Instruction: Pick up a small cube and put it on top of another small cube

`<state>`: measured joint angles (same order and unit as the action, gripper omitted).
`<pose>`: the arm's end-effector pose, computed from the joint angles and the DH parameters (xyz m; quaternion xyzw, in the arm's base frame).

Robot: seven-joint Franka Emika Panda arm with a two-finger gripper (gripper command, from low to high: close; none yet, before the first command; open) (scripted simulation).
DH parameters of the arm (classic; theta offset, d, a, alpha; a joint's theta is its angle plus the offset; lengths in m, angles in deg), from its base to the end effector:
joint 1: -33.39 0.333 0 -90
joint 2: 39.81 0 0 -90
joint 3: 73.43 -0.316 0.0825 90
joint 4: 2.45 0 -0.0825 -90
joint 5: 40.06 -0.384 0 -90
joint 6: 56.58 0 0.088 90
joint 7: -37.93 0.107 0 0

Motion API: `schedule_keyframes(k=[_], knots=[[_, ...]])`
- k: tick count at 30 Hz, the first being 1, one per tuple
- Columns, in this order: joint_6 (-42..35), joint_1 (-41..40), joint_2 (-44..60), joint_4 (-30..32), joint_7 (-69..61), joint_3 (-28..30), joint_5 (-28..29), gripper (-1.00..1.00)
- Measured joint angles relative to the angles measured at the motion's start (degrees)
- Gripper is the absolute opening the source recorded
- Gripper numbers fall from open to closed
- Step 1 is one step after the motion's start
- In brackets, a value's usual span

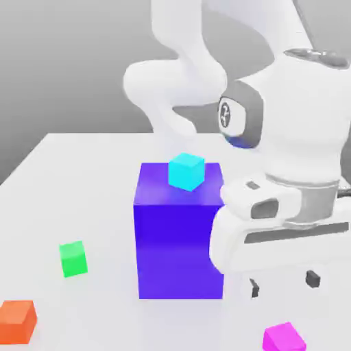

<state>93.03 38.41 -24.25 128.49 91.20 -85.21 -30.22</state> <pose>0.5146 0.1604 0.2416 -0.9683 0.2472 -0.0365 0.0031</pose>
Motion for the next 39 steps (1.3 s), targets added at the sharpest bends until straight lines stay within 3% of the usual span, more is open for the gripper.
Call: schedule_keyframes(k=[6,7,14,20,28,32,39], knots=[[6.88,2.65,12.32,-1.58,1.72,1.44,2.25,0.00],[8.24,3.21,14.13,-1.98,2.15,2.12,2.83,-1.00],[8.48,3.37,14.43,-2.04,2.15,2.27,2.82,-1.00],[2.93,-0.14,4.38,0.39,-2.02,0.44,-1.11,-1.00],[4.42,-13.33,-8.95,11.30,-16.63,9.54,-0.65,-1.00],[5.01,-27.77,-17.15,18.95,-27.31,15.07,-0.64,-1.00],[4.26,-31.36,-24.58,29.88,-42.66,22.39,-4.46,-1.00]])
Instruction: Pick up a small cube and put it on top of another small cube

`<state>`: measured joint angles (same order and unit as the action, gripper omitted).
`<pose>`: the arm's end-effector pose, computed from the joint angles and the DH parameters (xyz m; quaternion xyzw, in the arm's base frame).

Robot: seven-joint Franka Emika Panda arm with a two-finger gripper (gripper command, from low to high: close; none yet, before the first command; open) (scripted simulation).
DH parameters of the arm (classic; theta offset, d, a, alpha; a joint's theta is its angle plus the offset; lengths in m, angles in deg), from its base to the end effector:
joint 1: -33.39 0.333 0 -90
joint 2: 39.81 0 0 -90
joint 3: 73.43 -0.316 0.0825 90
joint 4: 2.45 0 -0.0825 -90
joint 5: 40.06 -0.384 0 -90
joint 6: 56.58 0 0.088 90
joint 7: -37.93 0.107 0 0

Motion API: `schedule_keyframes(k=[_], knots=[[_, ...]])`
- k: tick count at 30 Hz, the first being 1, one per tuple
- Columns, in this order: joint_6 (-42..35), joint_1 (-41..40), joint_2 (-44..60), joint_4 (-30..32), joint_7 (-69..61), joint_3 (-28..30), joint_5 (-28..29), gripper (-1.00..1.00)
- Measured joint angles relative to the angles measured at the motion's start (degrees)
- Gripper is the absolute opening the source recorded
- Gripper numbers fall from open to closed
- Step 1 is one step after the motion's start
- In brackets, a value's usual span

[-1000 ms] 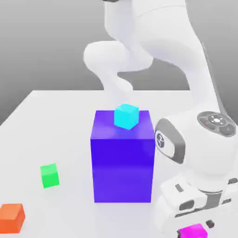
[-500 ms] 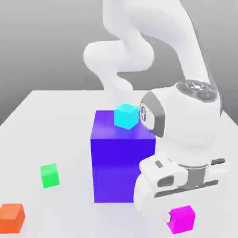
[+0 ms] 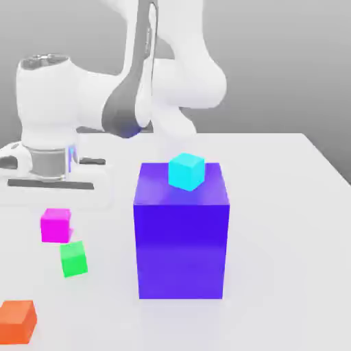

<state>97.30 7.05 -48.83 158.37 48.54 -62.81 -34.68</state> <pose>0.3054 -0.2221 0.2539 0.9313 -0.3638 0.0154 0.0107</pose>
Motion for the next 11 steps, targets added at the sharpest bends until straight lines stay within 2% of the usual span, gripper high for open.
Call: schedule_keyframes(k=[3,8,9,11], knots=[[2.68,0.16,2.97,1.49,-3.25,1.15,-2.40,-1.00],[11.81,0.37,12.78,1.25,-7.74,0.01,-8.48,-1.00],[12.78,0.10,13.83,1.21,-8.29,-0.40,-9.25,1.00],[12.78,0.11,13.83,1.21,-8.29,-0.40,-9.25,1.00]])
